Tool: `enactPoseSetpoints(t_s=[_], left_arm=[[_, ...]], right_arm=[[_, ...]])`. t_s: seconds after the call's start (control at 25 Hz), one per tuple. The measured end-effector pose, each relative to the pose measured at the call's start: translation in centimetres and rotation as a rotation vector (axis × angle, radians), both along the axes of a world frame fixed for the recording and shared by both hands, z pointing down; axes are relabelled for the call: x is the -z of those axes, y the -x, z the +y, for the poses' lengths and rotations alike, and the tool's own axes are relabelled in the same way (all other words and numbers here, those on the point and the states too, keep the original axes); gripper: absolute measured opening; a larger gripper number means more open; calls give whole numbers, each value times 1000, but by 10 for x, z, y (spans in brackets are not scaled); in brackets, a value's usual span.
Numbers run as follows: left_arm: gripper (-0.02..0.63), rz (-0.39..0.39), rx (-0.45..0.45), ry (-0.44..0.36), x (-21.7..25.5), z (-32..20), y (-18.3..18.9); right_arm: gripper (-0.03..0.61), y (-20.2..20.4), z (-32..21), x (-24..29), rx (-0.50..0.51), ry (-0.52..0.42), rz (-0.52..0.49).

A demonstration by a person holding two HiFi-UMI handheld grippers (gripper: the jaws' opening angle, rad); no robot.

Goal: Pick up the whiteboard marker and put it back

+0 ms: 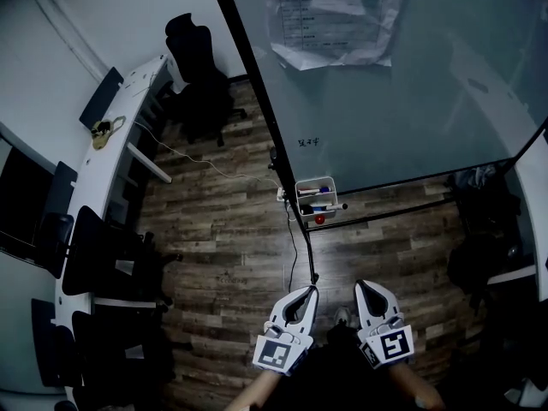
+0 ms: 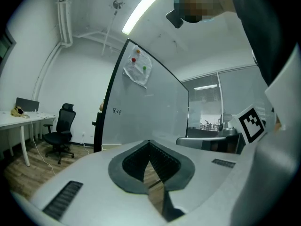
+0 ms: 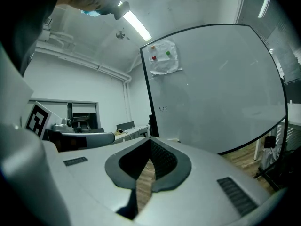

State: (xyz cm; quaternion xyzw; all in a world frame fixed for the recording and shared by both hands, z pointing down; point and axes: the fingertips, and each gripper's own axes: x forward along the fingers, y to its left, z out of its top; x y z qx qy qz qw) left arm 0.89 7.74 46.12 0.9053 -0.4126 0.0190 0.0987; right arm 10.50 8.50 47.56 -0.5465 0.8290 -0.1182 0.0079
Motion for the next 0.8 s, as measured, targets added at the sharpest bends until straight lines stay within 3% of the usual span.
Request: enactPoseSetpoints(t_s=[0.4, 0.8], left_arm=[[8, -17, 40, 11, -6, -3, -27], [9, -34, 66, 9, -3, -21, -26]], right_arm=[[14, -18, -11, -6, 66, 13, -12], [15, -22, -25, -11, 75, 20, -20]])
